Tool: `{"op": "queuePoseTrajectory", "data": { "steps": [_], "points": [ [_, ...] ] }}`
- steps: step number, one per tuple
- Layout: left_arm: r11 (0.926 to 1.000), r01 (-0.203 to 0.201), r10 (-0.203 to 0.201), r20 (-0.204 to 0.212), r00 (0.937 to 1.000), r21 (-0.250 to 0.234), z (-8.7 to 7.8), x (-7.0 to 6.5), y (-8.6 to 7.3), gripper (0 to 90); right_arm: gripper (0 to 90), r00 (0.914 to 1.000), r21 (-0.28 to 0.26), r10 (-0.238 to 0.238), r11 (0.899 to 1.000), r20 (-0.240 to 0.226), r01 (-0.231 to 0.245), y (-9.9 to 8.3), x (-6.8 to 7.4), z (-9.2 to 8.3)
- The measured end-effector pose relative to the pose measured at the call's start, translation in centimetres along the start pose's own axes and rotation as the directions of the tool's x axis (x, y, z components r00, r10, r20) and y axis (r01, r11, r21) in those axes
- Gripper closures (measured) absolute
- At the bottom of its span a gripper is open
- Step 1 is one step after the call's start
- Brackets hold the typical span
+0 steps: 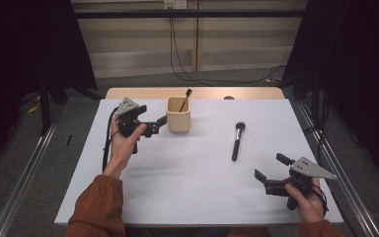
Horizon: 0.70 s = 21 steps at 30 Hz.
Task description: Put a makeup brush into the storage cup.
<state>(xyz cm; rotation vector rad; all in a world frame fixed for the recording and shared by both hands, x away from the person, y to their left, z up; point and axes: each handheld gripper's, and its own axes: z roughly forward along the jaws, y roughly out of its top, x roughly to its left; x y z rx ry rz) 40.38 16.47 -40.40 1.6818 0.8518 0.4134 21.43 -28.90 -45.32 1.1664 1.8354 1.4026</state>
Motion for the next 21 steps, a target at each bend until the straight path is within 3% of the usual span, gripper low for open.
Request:
{"op": "queuePoseTrajectory", "data": {
  "steps": [6, 9, 15, 17, 21],
  "points": [
    [0.9994, -0.035, 0.035, -0.031, 0.9989, 0.006, -1.1, 0.0, -0.5, 2.5, 0.3, 1.0000, 0.000, 0.000, 1.000, 0.000, 0.000, 0.0, 0.1, 0.0],
    [0.9996, -0.026, 0.026, -0.042, 0.9988, 0.015, -1.4, 0.1, -0.8, 2.4, 0.3, 1.0000, 0.000, 0.002, 1.000, 0.001, -0.002, 0.0, 0.1, 0.1],
    [0.9999, 0.006, -0.006, -0.011, 0.9999, 0.010, -1.9, 0.1, -1.4, 3.6, 0.3, 1.0000, 0.000, 0.002, 1.000, 0.004, -0.002, 0.0, 0.0, 0.0],
    [0.9999, -0.009, 0.009, -0.019, 0.9998, -0.008, -2.5, -0.1, -1.5, 4.0, 0.3, 1.0000, 0.001, 0.000, 1.000, 0.005, 0.000, 0.0, 0.0, 0.0],
    [0.9994, -0.034, 0.034, -0.033, 0.9989, 0.004, -3.1, -0.4, -1.6, 3.5, 0.3, 1.0000, 0.002, 0.002, 1.000, 0.007, -0.002, 0.0, 0.0, -0.1]
  ]
}}
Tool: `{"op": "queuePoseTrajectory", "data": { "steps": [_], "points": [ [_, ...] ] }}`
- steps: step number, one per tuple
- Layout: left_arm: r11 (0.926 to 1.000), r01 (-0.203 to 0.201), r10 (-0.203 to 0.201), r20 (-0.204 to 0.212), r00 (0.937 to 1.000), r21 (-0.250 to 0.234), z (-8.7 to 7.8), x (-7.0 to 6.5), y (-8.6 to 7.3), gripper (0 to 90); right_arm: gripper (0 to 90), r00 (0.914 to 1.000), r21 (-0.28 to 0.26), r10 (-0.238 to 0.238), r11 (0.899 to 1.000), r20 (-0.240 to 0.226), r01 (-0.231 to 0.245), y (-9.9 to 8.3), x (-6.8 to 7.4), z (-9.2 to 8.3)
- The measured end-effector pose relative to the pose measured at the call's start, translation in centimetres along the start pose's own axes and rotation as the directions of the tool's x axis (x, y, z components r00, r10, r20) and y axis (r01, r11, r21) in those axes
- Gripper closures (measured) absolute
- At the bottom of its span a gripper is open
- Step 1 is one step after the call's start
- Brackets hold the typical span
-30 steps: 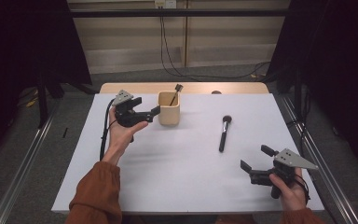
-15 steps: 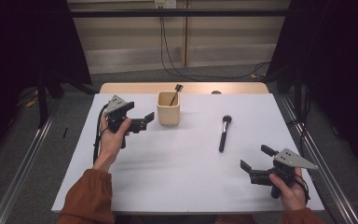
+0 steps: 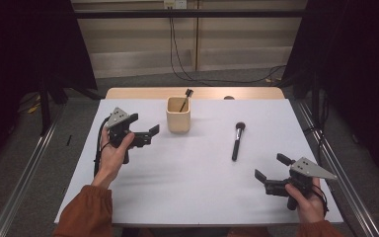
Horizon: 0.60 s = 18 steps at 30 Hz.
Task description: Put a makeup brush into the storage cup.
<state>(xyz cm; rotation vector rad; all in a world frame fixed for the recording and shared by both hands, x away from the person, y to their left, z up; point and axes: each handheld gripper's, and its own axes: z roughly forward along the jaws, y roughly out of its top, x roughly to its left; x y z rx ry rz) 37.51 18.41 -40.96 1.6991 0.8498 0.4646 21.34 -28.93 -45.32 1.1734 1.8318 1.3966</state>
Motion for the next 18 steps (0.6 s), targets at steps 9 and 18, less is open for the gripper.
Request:
{"op": "queuePoseTrajectory", "data": {
  "steps": [9, 18],
  "points": [
    [0.9997, -0.019, 0.018, -0.043, 0.9989, -0.018, -2.7, 0.0, -1.1, 3.9, 0.3, 1.0000, -0.001, 0.005, 1.000, 0.005, -0.005, 0.0, 0.0, 0.0],
    [0.9997, -0.005, 0.003, -0.079, 0.9969, -0.025, -5.7, 0.5, -2.6, 3.7, 0.2, 0.9999, 0.001, 0.001, 1.000, 0.014, -0.001, -0.1, 0.0, -0.1]
  ]
}}
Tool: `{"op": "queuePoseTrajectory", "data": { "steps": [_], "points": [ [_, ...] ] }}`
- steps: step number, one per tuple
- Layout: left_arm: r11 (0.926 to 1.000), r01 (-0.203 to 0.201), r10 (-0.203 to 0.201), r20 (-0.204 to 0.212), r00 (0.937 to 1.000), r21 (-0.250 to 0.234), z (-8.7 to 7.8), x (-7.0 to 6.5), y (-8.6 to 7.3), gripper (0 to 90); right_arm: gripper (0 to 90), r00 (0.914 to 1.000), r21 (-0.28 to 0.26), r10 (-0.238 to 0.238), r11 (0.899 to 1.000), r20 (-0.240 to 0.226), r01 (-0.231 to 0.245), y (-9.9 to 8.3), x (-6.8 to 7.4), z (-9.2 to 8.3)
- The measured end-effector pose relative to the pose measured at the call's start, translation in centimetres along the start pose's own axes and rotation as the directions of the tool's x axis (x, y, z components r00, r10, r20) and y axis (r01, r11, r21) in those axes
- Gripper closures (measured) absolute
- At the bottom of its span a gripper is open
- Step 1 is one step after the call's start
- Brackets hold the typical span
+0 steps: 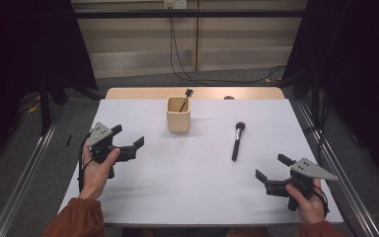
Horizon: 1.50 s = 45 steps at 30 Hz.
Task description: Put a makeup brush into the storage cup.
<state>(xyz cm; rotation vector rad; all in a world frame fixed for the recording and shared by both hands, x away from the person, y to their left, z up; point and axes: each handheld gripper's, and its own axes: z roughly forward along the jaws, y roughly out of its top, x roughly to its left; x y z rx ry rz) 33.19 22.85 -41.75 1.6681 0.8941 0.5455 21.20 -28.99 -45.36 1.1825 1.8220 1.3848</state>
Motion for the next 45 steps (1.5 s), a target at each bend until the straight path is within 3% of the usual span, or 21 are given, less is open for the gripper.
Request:
{"op": "queuePoseTrajectory", "data": {
  "steps": [5, 8, 11, 16, 23, 24, 29, 32, 35, 40, 45],
  "points": [
    [1.0000, -0.004, 0.004, -0.017, 0.9999, -0.001, -1.1, 0.6, -0.4, 3.7, 0.2, 1.0000, 0.009, -0.002, 1.000, 0.002, 0.001, 0.0, 0.1, 0.2],
    [0.9998, -0.020, 0.019, -0.055, 0.9983, 0.000, -2.3, 0.8, -0.7, 4.0, 0.2, 0.9999, 0.005, 0.003, 1.000, 0.011, -0.003, 0.0, 0.0, 0.1],
    [0.9999, -0.017, 0.017, -0.055, 0.9984, 0.003, -2.8, 0.7, -1.0, 4.0, 0.2, 0.9999, 0.007, 0.007, 1.000, 0.013, -0.007, 0.0, 0.0, 0.0],
    [0.9997, 0.023, -0.023, -0.045, 0.9987, 0.000, -4.0, 0.0, -2.1, 3.9, 0.2, 0.9997, 0.001, 0.013, 1.000, 0.020, -0.013, -0.1, -0.1, -0.2],
    [0.9999, 0.011, -0.011, -0.051, 0.9986, -0.007, -5.3, -1.1, -2.2, 3.4, 0.2, 0.9997, 0.001, 0.015, 1.000, 0.020, -0.015, -0.1, -0.1, -0.2],
    [0.9998, -0.013, 0.014, -0.039, 0.9992, 0.018, -5.5, -1.3, -2.5, 3.4, 0.2, 0.9996, 0.003, 0.016, 1.000, 0.021, -0.016, -0.1, -0.2, -0.2],
    [0.9998, -0.003, 0.004, -0.048, 0.9988, 0.017, -6.1, -1.4, -3.2, 3.4, 0.3, 0.9995, 0.000, 0.017, 1.000, 0.026, -0.017, -0.1, -0.1, -0.4],
    [0.9998, -0.002, 0.003, -0.039, 0.9992, 0.022, -6.8, -1.5, -3.6, 3.5, 0.3, 0.9996, 0.002, 0.013, 1.000, 0.026, -0.013, -0.1, 0.0, -0.3],
    [0.9996, 0.012, -0.010, -0.056, 0.9984, 0.024, -8.0, -1.9, -4.6, 3.6, 0.2, 0.9993, 0.000, 0.020, 1.000, 0.031, -0.020, -0.2, -0.2, -0.6],
    [0.9999, -0.009, 0.009, -0.050, 0.9987, -0.007, -8.3, -2.0, -4.3, 3.4, 0.3, 0.9995, -0.006, 0.018, 1.000, 0.025, -0.018, -0.2, -0.2, -0.6],
    [0.9998, -0.015, 0.016, -0.041, 0.9991, 0.010, -8.2, -2.1, -4.4, 3.3, 0.3, 0.9996, -0.012, 0.018, 1.000, 0.021, -0.018, -0.1, -0.1, -0.5]
  ]
}}
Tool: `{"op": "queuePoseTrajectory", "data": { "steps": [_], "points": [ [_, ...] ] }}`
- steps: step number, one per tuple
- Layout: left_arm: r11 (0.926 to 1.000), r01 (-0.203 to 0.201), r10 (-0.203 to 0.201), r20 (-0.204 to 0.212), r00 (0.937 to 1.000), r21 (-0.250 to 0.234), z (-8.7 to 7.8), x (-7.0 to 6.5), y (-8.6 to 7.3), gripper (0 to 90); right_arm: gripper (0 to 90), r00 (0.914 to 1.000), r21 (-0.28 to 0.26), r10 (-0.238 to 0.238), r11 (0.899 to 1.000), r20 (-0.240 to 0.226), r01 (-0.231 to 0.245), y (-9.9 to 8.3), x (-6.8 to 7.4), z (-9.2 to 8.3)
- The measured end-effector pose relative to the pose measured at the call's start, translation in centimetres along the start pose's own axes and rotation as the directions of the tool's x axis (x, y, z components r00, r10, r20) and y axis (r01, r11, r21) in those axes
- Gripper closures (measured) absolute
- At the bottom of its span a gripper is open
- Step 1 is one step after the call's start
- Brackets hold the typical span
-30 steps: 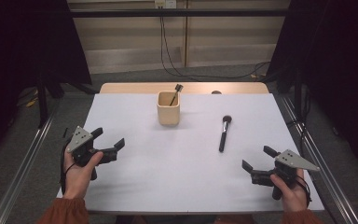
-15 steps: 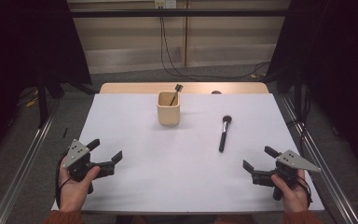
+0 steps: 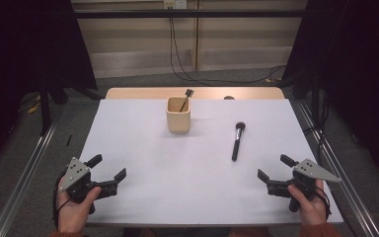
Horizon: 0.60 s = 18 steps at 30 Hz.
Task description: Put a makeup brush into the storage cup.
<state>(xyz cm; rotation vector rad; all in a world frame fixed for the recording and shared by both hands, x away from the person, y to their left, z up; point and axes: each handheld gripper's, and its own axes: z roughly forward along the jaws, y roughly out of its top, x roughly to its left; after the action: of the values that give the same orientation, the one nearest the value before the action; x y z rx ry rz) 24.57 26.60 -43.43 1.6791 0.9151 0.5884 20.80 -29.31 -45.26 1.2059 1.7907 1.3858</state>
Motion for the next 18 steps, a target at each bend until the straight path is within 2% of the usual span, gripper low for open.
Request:
{"op": "queuePoseTrajectory", "data": {
  "steps": [8, 9, 10, 13, 18],
  "points": [
    [0.9997, 0.014, -0.014, 0.011, 0.9998, 0.020, 0.2, -0.1, -0.2, 3.4, 0.2, 1.0000, 0.001, 0.004, 1.000, 0.001, -0.004, 0.1, -0.1, 0.2],
    [0.9994, 0.030, -0.030, 0.017, 0.9994, 0.015, 0.1, 0.0, -0.2, 2.6, 0.2, 1.0000, -0.003, 0.008, 1.000, 0.001, -0.008, 0.2, -0.1, 0.3],
    [0.9994, 0.030, -0.030, 0.017, 0.9994, 0.015, 0.1, 0.0, -0.2, 2.6, 0.2, 1.0000, -0.003, 0.008, 1.000, 0.001, -0.008, 0.2, -0.1, 0.3],
    [0.9992, 0.039, -0.039, 0.005, 0.9992, 0.000, -0.1, 0.1, -0.2, 2.5, 0.2, 1.0000, 0.003, 0.002, 1.000, -0.007, -0.002, 0.2, -0.1, 0.5],
    [0.9993, 0.036, -0.036, -0.008, 0.9993, 0.004, -0.4, 0.3, -0.3, 2.5, 0.2, 0.9997, 0.000, 0.005, 1.000, -0.023, -0.005, 0.8, -0.3, 1.2]
  ]
}}
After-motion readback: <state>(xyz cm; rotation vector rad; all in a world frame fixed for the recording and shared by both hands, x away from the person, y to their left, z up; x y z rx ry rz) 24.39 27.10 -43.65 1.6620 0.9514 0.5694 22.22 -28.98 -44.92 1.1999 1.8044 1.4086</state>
